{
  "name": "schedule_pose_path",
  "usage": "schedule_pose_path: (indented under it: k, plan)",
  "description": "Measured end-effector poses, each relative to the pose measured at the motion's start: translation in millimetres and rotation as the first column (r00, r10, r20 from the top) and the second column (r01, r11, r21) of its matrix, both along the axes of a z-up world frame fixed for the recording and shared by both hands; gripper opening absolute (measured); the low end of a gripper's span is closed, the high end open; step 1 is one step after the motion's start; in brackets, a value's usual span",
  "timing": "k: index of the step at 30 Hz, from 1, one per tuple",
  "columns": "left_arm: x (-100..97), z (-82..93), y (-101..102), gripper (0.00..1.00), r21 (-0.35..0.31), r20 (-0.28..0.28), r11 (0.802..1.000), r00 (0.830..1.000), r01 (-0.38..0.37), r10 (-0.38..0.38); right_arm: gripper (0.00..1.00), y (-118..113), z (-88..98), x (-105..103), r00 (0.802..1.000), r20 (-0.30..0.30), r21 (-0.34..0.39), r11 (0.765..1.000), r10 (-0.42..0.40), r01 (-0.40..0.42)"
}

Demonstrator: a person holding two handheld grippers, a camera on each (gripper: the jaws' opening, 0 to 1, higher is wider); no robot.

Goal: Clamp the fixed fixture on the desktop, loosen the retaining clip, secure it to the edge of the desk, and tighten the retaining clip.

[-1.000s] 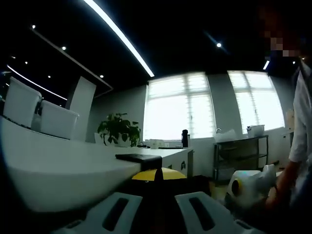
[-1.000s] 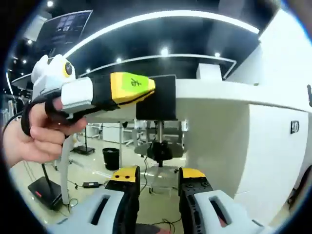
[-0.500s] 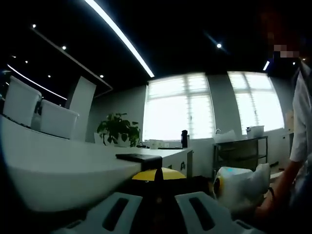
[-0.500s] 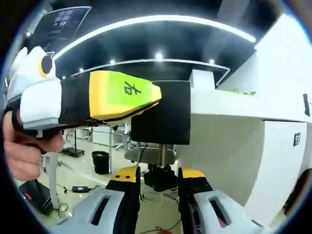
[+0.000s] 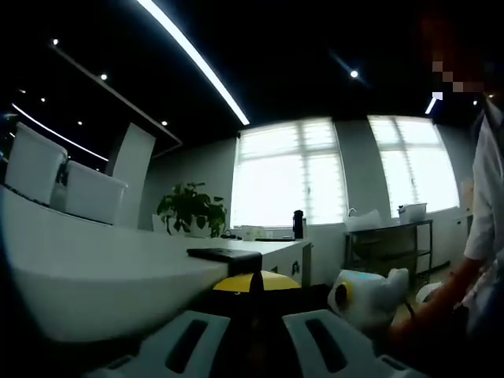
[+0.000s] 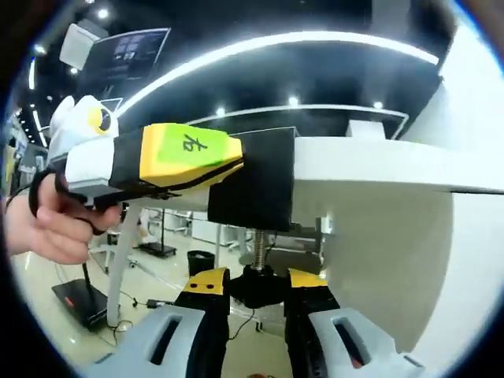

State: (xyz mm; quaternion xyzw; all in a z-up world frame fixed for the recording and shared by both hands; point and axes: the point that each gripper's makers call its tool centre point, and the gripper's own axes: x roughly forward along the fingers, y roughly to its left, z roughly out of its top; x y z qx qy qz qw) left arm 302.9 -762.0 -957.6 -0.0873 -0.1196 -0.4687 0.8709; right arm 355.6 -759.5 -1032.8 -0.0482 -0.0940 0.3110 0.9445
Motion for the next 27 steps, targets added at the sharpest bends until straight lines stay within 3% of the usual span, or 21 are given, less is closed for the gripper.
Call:
schedule_pose_path:
  k: [3,7,9,13,17,18,20,21,23,27]
  plan:
    - [0.1,-0.1,0,0.02,0.001,0.0,1.0,1.0,-0.001,0.001,0.25,2,-1.6,4,0.992,-0.004,-0.048,0.991,0.125,-0.125]
    - [-0.1,0.0,0,0.02,-0.002,-0.002,1.0,1.0,-0.002,0.002,0.25,10,-4.3,2,0.962,0.0,-0.142,0.952,0.274,-0.271]
    - [-0.4,0.1,1,0.02,-0.007,-0.002,1.0,1.0,0.0,0.0,0.25,10,-4.7,4,0.95,-0.007,-0.15,0.939,0.311,-0.308]
    - [-0.6,0.0,1,0.02,-0.007,-0.002,1.0,1.0,0.001,-0.001,0.25,14,-4.7,4,0.947,-0.021,-0.139,0.937,0.322,-0.322]
    - [-0.4,0.2,1,0.02,-0.007,-0.001,1.0,1.0,0.002,-0.002,0.28,6,-10.9,3,0.972,-0.04,-0.058,0.97,0.234,-0.236]
    - [-0.6,0.3,1,0.02,-0.007,0.0,1.0,1.0,0.002,-0.002,0.3,3,-14.3,4,0.979,-0.056,-0.028,0.98,0.195,-0.197]
    - [-0.7,0.4,1,0.02,-0.009,0.0,1.0,1.0,0.002,-0.002,0.34,-9,-29.0,6,0.995,-0.075,-0.034,0.998,0.058,-0.061]
    - [-0.7,0.4,1,0.02,-0.01,-0.001,1.0,1.0,0.001,-0.001,0.34,-20,-36.5,3,0.996,-0.086,-0.04,0.999,-0.028,0.025]
    - [-0.8,0.4,1,0.02,-0.011,0.0,1.0,1.0,0.002,-0.002,0.34,-17,-42.2,-20,0.992,-0.101,-0.001,0.997,-0.075,0.076]
    - [-0.9,0.4,1,0.02,-0.01,0.001,1.0,1.0,0.0,0.0,0.35,-23,-32.9,-44,0.978,-0.056,0.034,0.978,-0.202,0.204]
